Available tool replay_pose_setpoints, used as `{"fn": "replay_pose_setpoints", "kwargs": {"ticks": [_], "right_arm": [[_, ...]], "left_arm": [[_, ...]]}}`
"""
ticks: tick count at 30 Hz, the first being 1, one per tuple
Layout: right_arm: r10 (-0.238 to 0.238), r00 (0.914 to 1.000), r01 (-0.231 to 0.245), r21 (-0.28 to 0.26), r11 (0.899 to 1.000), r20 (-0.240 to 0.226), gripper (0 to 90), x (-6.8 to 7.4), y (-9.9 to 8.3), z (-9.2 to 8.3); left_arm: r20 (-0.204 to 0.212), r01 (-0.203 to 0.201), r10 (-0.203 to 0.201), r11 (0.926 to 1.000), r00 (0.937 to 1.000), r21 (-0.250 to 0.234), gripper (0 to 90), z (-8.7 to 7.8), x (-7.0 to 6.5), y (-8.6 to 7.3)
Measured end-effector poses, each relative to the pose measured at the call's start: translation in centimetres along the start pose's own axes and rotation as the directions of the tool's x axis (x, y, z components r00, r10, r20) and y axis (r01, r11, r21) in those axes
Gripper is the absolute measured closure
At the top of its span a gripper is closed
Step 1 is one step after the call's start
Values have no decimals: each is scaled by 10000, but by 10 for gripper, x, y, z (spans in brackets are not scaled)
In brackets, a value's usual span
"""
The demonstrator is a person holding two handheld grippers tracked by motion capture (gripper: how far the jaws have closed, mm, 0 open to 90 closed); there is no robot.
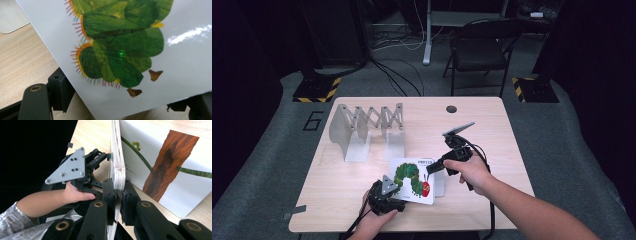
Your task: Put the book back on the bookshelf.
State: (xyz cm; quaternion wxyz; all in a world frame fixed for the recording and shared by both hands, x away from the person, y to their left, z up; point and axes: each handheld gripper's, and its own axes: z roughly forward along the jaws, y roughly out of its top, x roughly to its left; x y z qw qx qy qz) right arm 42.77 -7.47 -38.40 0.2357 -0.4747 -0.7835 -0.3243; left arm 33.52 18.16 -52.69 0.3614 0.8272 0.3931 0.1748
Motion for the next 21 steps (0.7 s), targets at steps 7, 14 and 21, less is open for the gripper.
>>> {"fn": "replay_pose_setpoints", "kwargs": {"ticks": [7,14,21], "right_arm": [[-619,9952,642,-275,9976,752,844,2,2,-7],[-1450,9820,1506,-379,9879,1211,843,2,-5,-14],[-2837,9476,2902,-241,9567,1470,841,9,-15,-14]], "left_arm": [[248,194,-192,9998,9995,-62,290,-4,1,0],[425,377,-381,9993,9984,86,290,-7,7,0],[715,444,-458,9988,9964,212,311,-8,7,2]]}}
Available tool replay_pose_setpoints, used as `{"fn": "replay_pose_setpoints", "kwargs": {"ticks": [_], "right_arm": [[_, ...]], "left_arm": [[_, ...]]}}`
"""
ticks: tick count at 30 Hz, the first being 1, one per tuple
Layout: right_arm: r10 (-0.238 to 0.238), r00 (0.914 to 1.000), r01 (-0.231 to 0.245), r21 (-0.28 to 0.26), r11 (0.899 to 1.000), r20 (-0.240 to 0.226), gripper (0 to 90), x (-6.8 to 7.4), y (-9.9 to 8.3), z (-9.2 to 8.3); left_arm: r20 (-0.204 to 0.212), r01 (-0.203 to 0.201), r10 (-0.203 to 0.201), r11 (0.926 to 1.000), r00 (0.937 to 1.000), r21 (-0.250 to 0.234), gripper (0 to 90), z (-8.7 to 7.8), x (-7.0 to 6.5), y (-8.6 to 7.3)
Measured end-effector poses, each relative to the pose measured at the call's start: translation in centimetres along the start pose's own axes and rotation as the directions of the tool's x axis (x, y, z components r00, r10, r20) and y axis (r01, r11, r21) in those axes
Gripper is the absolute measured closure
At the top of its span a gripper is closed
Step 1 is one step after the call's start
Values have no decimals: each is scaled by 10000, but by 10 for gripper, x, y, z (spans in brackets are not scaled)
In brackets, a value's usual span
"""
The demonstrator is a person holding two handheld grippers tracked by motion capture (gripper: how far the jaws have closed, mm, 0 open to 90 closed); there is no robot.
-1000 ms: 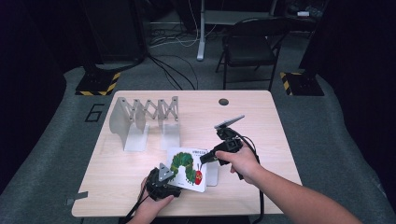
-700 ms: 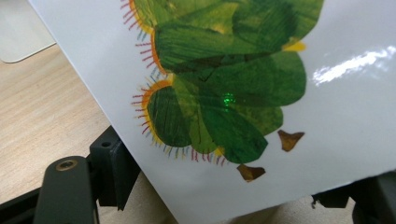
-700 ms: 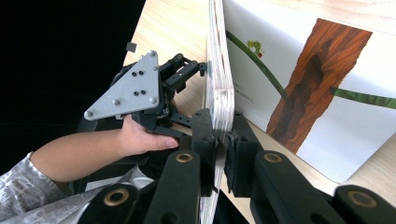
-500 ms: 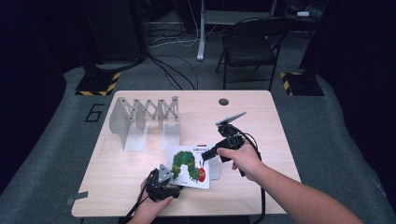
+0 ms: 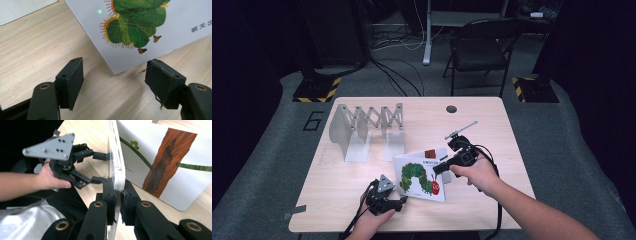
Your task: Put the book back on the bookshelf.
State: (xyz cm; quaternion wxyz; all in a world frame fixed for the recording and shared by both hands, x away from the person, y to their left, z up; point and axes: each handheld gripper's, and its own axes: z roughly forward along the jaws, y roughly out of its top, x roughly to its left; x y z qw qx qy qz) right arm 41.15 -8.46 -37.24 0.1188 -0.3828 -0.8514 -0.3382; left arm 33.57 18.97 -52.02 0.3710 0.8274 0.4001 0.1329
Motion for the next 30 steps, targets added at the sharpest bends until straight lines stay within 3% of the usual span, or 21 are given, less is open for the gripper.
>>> {"fn": "replay_pose_setpoints", "kwargs": {"ticks": [7,11,14,15,16,17,19,20,21,22,23,24,29,30], "right_arm": [[-854,9963,854,-119,9963,-62,840,-4,-17,-1],[-1273,9918,1273,14,9919,-120,839,-8,-20,-2],[-1853,9825,1857,174,9825,-195,838,-11,-24,-2],[-2177,9759,2180,202,9757,-165,837,-13,-28,-2],[-2177,9759,2180,202,9757,-165,837,-13,-28,-2],[-2538,9670,2543,218,9669,-201,835,-17,-30,-2],[-2616,9651,2618,233,9648,-104,833,-17,-33,-1],[-2616,9651,2618,233,9648,-104,833,-17,-33,-1],[-2846,9586,2845,279,9583,-10,834,-17,-34,1],[-2846,9586,2845,279,9583,-10,834,-17,-34,1],[-3156,9488,3148,449,9481,122,836,-15,-36,4],[-3156,9488,3148,449,9481,122,836,-15,-36,4],[-4096,9117,4048,995,9090,326,837,-14,-37,14],[-4096,9117,4048,995,9090,326,837,-14,-37,14]], "left_arm": [[602,85,-97,9998,9981,199,353,-3,0,1],[599,161,-169,9998,9981,137,359,-3,-1,1],[745,248,-268,9993,9969,271,367,-4,0,1],[688,214,-232,9994,9974,260,368,-5,3,2],[688,214,-232,9994,9974,260,368,-5,3,2],[818,340,-362,9990,9960,275,368,-6,5,4],[817,294,-318,9991,9961,304,366,-7,6,6],[920,469,-500,9983,9945,352,366,-7,7,7],[961,378,-410,9987,9945,346,366,-9,8,10],[961,378,-410,9987,9945,346,366,-9,8,10],[978,383,-414,9987,9943,334,365,-10,8,11],[996,297,-327,9991,9945,313,365,-11,10,13],[988,332,-348,9993,9945,181,364,-18,19,20],[988,332,-348,9993,9945,181,364,-18,19,20]]}}
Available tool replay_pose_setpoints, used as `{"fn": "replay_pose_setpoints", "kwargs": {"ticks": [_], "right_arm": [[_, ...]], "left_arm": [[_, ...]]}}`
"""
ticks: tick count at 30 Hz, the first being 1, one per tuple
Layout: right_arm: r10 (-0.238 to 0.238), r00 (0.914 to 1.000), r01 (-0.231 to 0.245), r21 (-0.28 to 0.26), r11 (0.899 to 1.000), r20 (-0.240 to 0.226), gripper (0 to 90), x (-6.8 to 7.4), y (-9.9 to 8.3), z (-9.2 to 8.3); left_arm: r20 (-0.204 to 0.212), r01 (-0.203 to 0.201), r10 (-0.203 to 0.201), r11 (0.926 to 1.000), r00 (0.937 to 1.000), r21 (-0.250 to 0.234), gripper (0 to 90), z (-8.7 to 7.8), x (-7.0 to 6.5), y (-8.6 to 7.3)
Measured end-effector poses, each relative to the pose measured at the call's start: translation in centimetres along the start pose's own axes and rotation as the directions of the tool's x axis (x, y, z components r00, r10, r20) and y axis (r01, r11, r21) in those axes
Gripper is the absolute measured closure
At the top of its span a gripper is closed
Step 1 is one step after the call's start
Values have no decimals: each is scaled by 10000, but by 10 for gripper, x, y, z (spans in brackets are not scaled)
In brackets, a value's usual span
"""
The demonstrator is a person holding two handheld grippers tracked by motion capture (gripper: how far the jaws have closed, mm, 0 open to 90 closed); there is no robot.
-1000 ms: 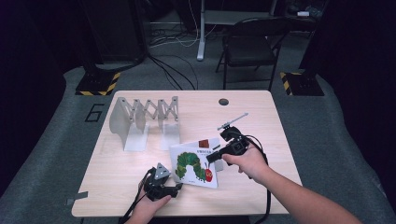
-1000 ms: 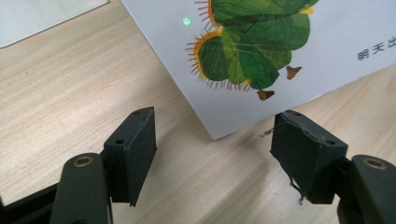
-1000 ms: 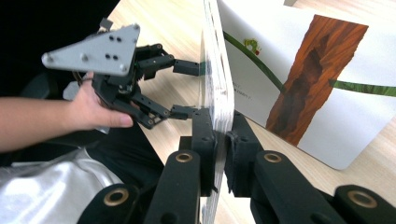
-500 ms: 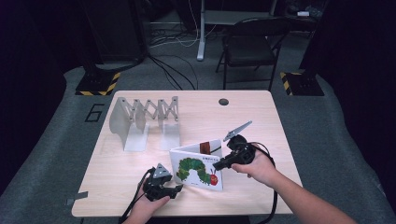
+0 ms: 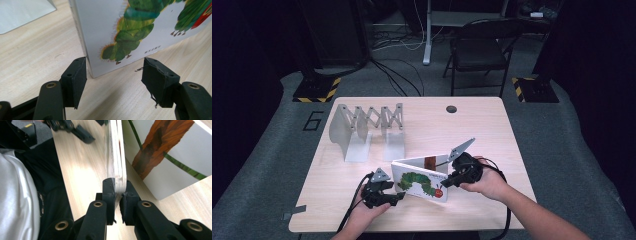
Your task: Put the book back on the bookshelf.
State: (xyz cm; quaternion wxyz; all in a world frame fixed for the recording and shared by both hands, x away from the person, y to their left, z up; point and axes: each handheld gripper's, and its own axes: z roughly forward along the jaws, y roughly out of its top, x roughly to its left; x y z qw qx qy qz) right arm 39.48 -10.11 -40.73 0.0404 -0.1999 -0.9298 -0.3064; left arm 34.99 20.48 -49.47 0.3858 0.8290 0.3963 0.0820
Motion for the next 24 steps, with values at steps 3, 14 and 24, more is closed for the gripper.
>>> {"fn": "replay_pose_setpoints", "kwargs": {"ticks": [3,14,24], "right_arm": [[-581,9978,577,143,9982,307,835,-2,-1,6],[-1786,9773,1722,638,9830,1138,810,-8,2,14],[-1708,9768,1624,733,9840,1293,788,-14,3,13]], "left_arm": [[-57,-173,172,9998,9998,-74,363,-5,6,4],[69,-211,214,9993,9997,-304,347,-7,12,3],[494,-564,574,9982,9971,-205,266,-13,17,21]]}}
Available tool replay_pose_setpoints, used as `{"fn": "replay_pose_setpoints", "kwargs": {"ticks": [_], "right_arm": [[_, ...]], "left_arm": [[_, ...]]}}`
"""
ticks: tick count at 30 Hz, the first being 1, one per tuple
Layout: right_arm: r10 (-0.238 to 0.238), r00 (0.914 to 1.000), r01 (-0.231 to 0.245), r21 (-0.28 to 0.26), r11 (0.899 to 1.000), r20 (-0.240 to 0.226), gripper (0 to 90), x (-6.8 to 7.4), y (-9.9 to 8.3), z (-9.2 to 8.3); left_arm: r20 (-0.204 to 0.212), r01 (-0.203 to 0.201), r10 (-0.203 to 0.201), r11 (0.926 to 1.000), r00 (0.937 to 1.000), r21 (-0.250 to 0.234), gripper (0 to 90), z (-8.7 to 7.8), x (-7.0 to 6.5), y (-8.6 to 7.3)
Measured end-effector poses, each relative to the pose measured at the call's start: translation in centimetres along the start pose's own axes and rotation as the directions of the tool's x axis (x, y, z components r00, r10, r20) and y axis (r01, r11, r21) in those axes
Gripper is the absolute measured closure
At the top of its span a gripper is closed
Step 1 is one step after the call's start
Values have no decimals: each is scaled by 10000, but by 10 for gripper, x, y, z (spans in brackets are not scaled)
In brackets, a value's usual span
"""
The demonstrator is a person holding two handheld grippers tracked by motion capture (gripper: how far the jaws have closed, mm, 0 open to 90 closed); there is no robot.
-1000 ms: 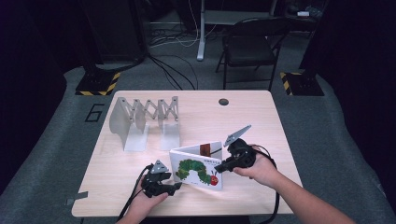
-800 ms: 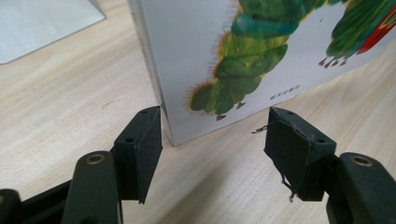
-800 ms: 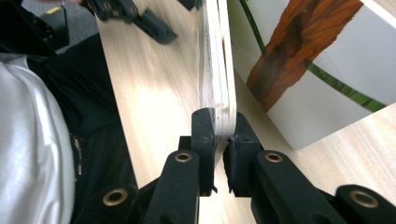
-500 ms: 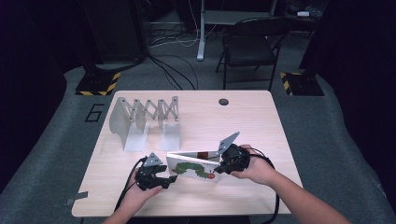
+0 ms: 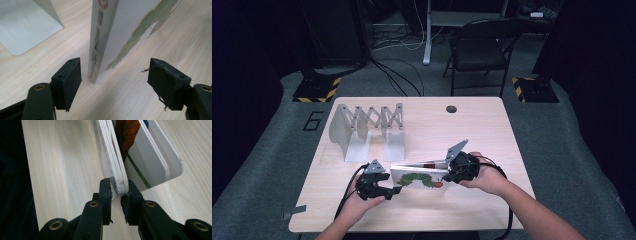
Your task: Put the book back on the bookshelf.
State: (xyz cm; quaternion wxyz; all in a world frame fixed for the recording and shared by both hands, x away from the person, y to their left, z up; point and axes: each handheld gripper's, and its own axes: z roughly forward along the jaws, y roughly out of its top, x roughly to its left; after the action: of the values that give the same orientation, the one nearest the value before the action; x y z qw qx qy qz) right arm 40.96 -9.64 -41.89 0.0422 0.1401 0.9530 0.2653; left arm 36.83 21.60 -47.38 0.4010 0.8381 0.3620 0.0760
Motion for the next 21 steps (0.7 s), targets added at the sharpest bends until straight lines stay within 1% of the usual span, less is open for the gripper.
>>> {"fn": "replay_pose_setpoints", "kwargs": {"ticks": [1,2,3,4,5,6,7,8,9,10,11,12,13,14,16,17,19,20,21], "right_arm": [[7,10000,-7,-1,10000,38,785,0,0,0],[53,10000,-53,17,10000,81,781,0,0,0],[131,9998,-132,43,9999,168,772,1,0,0],[131,9998,-132,43,9999,168,772,1,0,0],[142,9996,-144,77,9999,246,763,1,0,-1],[133,9996,-133,10,9999,262,753,0,-1,0],[201,9993,-202,17,9998,320,740,0,-1,0],[328,9988,-327,-13,9995,362,716,0,-2,0],[273,9986,-272,-38,9996,447,708,0,-2,0],[273,9986,-272,-38,9996,447,708,0,-2,0],[364,9982,-363,-14,9993,484,700,0,-3,0],[378,9973,-379,-3,9993,623,687,1,-3,0],[387,9966,-389,13,9992,721,673,1,-4,0],[387,9966,-389,13,9992,721,673,1,-4,0],[535,9941,-535,-34,9986,946,648,0,-5,1],[766,9920,-763,-60,9971,1008,629,-2,-6,1],[855,9907,-850,-95,9963,1056,618,-3,-7,2],[906,9898,-898,-124,9959,1101,608,-4,-8,2],[991,9875,-986,-102,9951,1224,601,-4,-8,2]], "left_arm": [[25,-132,132,9999,9999,49,266,-1,1,4],[2,-186,186,9998,9998,-44,267,-2,0,7],[-45,-400,399,9988,9992,-266,285,-3,0,15],[-45,-400,399,9988,9992,-266,305,-3,0,15],[-3,-525,525,9982,9986,-277,305,-4,0,19],[-24,-611,610,9976,9981,-338,325,-5,-1,23],[-28,-843,843,9957,9964,-380,344,-6,-1,27],[1,-953,954,9948,9954,-358,376,-7,-1,29],[-11,-1221,1221,9920,9925,-329,389,-9,-2,35],[-11,-1221,1221,9920,9925,-329,404,-9,-2,35],[-76,-1258,1256,9911,9921,-443,404,-9,-2,36],[-2,-1350,1351,9900,9908,-420,416,-10,-2,41],[-34,-1377,1376,9897,9905,-383,425,-9,-4,42],[-34,-1377,1376,9897,9905,-383,435,-9,-4,42],[128,-1555,1558,9876,9877,-213,453,-10,-5,45],[-33,-1612,1612,9868,9869,-137,466,-9,-7,47],[-63,-1627,1627,9866,9867,-120,472,-9,-7,47],[-33,-1637,1637,9865,9865,-30,479,-9,-7,47],[-45,-1651,1651,9863,9863,-41,488,-10,-6,47]]}}
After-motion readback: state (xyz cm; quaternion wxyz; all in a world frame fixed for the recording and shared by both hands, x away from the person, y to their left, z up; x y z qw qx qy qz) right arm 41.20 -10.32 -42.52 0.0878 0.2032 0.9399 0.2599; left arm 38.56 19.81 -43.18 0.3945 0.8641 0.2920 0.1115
